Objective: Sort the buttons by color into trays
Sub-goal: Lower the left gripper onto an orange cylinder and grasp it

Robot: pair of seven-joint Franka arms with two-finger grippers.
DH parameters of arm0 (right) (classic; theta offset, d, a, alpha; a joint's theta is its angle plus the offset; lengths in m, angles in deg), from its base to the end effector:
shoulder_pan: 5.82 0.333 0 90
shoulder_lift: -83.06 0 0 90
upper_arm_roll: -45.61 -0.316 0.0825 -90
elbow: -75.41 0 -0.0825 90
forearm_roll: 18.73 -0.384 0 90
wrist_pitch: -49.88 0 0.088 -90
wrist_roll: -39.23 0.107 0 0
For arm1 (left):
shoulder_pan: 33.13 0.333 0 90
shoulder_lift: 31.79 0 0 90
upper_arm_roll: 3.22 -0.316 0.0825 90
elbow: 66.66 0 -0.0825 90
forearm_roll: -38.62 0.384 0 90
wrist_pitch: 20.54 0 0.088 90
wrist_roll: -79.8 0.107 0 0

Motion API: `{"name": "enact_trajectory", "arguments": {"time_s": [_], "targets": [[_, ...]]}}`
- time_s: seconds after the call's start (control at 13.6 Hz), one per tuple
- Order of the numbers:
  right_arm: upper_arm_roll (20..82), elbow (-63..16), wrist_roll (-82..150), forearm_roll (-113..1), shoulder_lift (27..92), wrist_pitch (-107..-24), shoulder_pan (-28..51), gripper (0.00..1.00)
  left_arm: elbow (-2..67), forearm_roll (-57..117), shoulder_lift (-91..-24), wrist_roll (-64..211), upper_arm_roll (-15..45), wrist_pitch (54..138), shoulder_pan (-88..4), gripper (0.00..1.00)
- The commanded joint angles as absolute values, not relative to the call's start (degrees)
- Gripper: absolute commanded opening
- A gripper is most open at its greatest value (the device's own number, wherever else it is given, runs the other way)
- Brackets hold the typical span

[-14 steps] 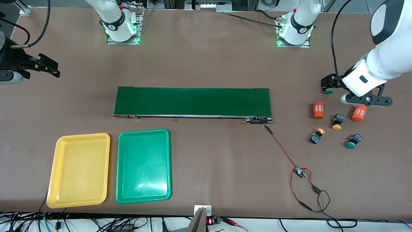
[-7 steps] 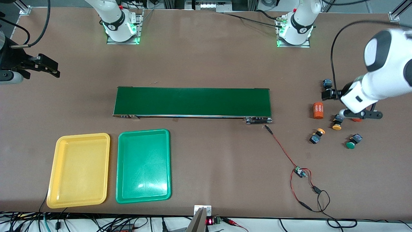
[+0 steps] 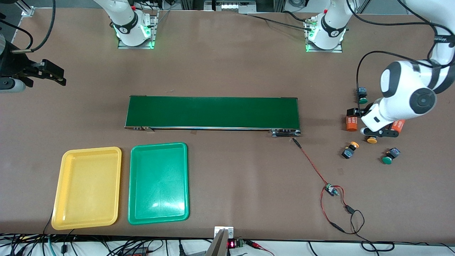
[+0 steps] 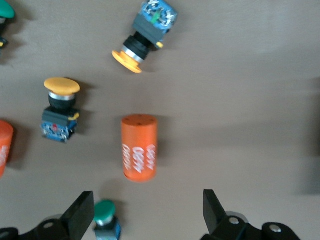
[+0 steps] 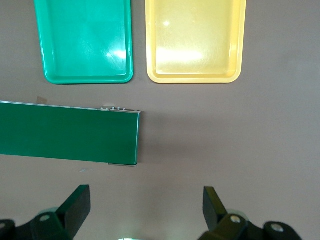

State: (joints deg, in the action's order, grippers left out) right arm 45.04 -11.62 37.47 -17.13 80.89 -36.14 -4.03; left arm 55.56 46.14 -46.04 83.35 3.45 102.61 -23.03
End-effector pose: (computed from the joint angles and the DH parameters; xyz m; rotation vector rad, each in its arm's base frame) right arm 0.5588 0.0198 0.6218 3.1106 0.1101 -0.0862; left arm 0.5420 0.0382 0.2740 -3.0598 0.1322 0.3590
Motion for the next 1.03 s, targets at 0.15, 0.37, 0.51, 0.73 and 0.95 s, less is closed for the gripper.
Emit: {"name": "enact_trajectory", "arguments": {"time_s": [0.15,0.37,0.51,0.73,0.95], "targets": [[44.91,-12.04,37.29,-16.09,81.39,-36.43,-3.98,1.0,59.99,48.99,-50.32,85.15,3.63,115.06,-20.65,0.92],[44.91,-12.04,37.38,-16.09,81.39,-36.51,-3.89,1.0,59.99,48.99,-53.84,87.87,3.63,118.76,-19.68,0.85],[44.91,-12.04,37.38,-16.09,81.39,-36.51,-3.89,1.0,59.99,48.99,-55.25,88.32,3.63,119.82,-18.9,0.59],[44.91,-12.04,37.38,-16.09,81.39,-36.51,-3.89,1.0,59.38,48.99,-54.73,90.85,3.72,118.51,-18.89,0.2],[44.82,-12.04,37.38,-16.18,81.3,-36.6,-3.89,1.0,52.12,49.08,-52.71,95.78,4.94,106.88,-19.41,0.16]]}}
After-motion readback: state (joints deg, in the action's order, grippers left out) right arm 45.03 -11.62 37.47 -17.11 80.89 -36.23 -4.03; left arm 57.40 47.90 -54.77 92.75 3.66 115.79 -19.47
